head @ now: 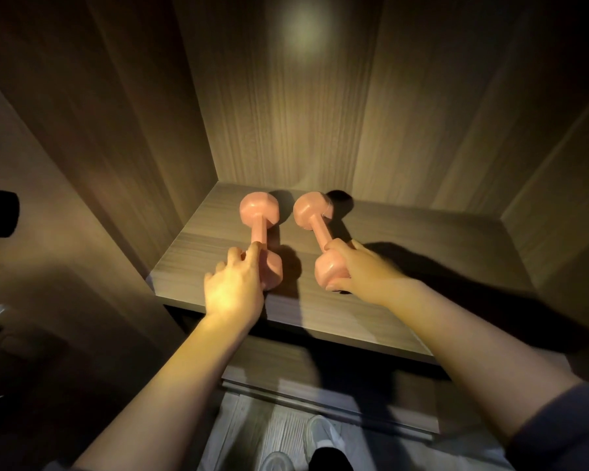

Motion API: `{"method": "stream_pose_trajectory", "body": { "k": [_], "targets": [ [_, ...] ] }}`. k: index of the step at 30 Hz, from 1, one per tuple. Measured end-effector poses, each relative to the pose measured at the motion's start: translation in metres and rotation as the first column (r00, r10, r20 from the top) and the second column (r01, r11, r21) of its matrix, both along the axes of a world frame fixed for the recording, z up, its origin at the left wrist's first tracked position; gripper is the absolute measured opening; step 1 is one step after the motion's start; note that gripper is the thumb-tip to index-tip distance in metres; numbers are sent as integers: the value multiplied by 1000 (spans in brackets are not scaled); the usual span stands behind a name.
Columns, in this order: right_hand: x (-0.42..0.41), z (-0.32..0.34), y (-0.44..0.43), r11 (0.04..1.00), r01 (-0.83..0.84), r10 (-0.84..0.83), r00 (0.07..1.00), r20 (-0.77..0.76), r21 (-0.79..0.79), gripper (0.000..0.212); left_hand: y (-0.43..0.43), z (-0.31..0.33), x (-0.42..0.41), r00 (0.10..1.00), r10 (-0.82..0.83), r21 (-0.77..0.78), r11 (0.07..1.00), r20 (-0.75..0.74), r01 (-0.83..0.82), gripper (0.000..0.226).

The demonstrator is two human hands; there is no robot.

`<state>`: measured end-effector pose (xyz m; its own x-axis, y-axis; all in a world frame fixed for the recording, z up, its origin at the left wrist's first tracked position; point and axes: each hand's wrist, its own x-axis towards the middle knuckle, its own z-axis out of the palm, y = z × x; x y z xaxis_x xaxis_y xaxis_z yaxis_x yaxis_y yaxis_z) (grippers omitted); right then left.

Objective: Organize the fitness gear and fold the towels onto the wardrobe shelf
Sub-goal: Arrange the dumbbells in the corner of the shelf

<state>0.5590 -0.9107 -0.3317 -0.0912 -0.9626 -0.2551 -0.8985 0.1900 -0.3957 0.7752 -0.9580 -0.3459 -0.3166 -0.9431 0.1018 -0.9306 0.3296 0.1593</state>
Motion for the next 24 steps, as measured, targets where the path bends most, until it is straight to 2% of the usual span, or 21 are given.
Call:
{"method": "stream_pose_trajectory", "body": {
  "k": [3,6,10,14,24],
  "targets": [
    [13,-4,-10,999,21,-22,999,-38,-24,72,5,-5,-9,996,17,3,1000,-85,-17,67],
    [23,-7,-21,999,26,-28,997,-76,-35,76,-4,-8,-12,996,13,-4,1000,-86,-13,61],
    [31,-9,-30,999,40,-42,996,-75,-36,80,-29,-2,-5,993,53,79,996,-101,-45,61],
    [39,-9,-35,997,61,-65,995,-82,-45,85,-32,-2,-6,974,104,131,988,-203,-78,62],
    [47,-5,-45,996,74,-75,997,-28,-44,79,-63,0,-4,954,178,145,979,-240,-146,51]
  ]
}}
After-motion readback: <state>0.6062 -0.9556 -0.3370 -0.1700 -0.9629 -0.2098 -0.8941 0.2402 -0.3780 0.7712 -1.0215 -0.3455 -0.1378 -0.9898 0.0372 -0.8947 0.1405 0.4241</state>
